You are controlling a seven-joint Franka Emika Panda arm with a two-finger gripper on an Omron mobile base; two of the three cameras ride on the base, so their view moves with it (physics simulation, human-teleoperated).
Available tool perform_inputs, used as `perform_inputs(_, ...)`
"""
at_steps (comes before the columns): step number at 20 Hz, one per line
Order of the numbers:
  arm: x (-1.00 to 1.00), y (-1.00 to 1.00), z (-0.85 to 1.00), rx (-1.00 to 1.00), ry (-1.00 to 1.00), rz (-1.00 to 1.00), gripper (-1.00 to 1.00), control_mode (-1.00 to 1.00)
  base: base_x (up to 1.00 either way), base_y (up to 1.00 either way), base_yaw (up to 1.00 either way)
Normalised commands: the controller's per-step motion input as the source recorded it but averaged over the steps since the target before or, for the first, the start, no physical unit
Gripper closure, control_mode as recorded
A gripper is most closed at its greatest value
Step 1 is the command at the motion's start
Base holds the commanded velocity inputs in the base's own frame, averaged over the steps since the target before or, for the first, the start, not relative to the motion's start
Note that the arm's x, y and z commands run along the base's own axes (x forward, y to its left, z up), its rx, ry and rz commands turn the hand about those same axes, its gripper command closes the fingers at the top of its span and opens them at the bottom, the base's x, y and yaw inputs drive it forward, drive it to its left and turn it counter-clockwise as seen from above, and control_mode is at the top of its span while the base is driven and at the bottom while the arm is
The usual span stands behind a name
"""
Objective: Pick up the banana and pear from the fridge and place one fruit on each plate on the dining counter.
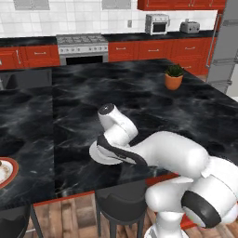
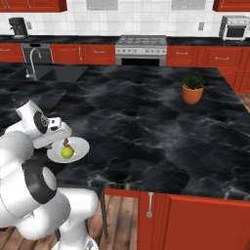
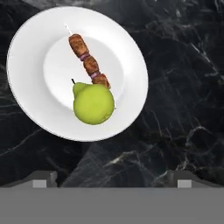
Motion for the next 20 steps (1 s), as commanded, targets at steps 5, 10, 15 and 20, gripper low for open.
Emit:
perform_inputs(5, -0.66, -0.32, 0.52, 0.16, -0.11, -0.01, -1.0, -1.0, 0.0, 0.0, 0.0)
perform_inputs(10, -0.69, -0.38, 0.62, 0.17, -0.13, 0.0, -1.0, -1.0, 0.0, 0.0, 0.0)
perform_inputs(15, -0.63, -0.44, 0.79, 0.14, -0.18, 0.0, -1.0, -1.0, 0.0, 0.0, 0.0)
perform_inputs(20, -0.62, -0.41, 0.85, 0.1, -0.2, 0.0, -1.0, -1.0, 0.0, 0.0, 0.0)
